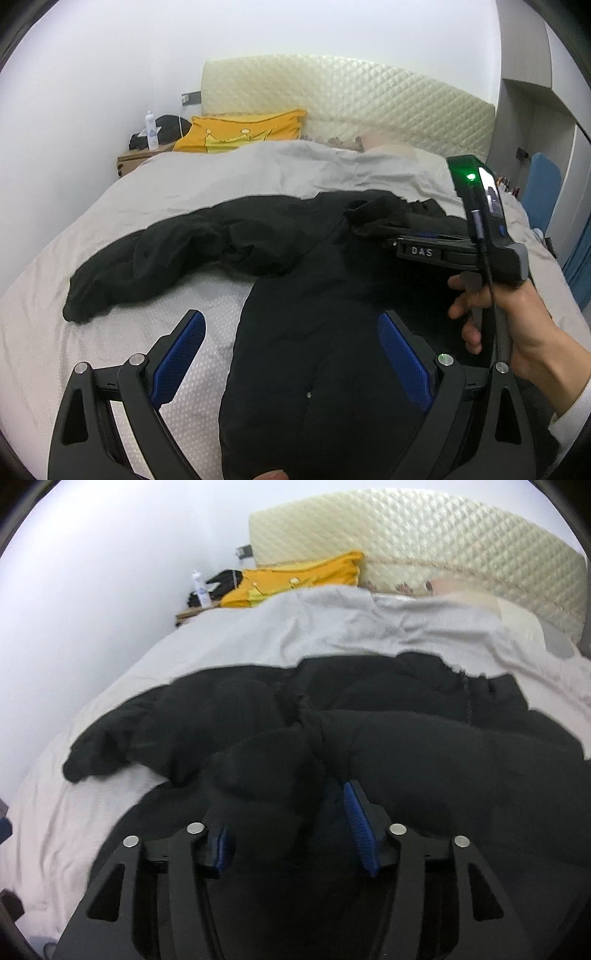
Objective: Fold large clothes
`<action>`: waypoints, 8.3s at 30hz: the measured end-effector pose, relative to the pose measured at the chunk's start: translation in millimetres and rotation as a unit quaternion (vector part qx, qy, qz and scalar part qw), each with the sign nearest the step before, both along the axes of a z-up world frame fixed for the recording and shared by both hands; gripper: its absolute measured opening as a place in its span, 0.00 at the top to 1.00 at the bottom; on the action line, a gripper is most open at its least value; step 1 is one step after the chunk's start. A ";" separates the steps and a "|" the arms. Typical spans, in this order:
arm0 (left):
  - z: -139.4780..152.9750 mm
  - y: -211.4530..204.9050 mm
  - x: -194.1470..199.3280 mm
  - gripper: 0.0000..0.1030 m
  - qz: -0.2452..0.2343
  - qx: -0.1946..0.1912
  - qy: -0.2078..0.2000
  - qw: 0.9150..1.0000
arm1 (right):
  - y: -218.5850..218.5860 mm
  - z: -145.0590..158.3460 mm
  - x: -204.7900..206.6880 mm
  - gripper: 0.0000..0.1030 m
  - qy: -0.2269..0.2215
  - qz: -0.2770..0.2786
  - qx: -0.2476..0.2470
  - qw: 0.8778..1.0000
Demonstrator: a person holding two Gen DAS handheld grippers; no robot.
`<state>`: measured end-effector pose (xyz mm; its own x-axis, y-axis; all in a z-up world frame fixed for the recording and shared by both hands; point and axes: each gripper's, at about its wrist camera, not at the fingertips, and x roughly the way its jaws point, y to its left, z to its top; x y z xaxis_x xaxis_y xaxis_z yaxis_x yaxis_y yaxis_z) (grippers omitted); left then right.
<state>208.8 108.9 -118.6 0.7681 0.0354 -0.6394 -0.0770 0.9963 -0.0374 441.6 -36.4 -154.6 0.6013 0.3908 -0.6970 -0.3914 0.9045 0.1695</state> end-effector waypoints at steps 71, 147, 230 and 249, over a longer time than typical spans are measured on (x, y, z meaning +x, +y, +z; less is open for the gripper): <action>83.9 77.1 -5.6 0.08 -0.006 -0.068 -0.056 0.996 | -212.1 74.2 -355.5 0.00 -0.184 -0.261 0.026 0.947; 250.1 139.2 140.5 0.95 0.064 -0.104 -0.129 0.984 | -190.9 61.7 -326.1 0.00 -0.130 -0.257 0.016 0.958; 161.5 -196.8 155.2 0.25 -0.163 -0.051 -0.071 0.983 | -233.2 148.4 -235.8 0.00 -0.192 -0.209 0.058 0.957; -8.7 -139.8 269.9 0.24 -0.101 -0.009 0.042 0.994 | -219.0 11.6 -15.9 0.13 -0.065 -0.191 -0.006 0.980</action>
